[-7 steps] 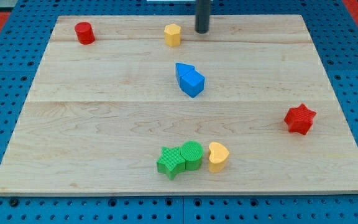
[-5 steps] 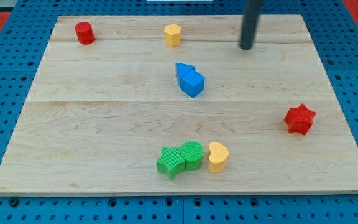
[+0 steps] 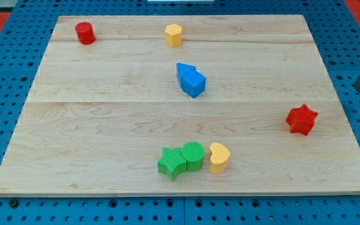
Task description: Move the red star to the right of the yellow hexagon
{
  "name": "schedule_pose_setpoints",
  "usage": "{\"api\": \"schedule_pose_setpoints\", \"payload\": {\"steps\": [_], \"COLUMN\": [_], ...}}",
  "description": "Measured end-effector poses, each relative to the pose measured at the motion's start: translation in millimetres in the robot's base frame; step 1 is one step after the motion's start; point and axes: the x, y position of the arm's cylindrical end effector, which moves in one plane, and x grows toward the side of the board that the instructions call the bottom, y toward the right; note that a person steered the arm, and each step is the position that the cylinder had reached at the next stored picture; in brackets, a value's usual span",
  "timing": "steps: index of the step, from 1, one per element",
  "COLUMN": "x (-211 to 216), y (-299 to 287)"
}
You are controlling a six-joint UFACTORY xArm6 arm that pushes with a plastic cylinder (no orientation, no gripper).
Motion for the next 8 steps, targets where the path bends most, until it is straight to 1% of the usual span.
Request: {"api": "schedule_pose_setpoints", "payload": {"steps": [1,3,4,5,6,7,8], "x": [15,100,101,105,81,54,25], "y": [1,-4,-64,-108,-128,-128,-147]}}
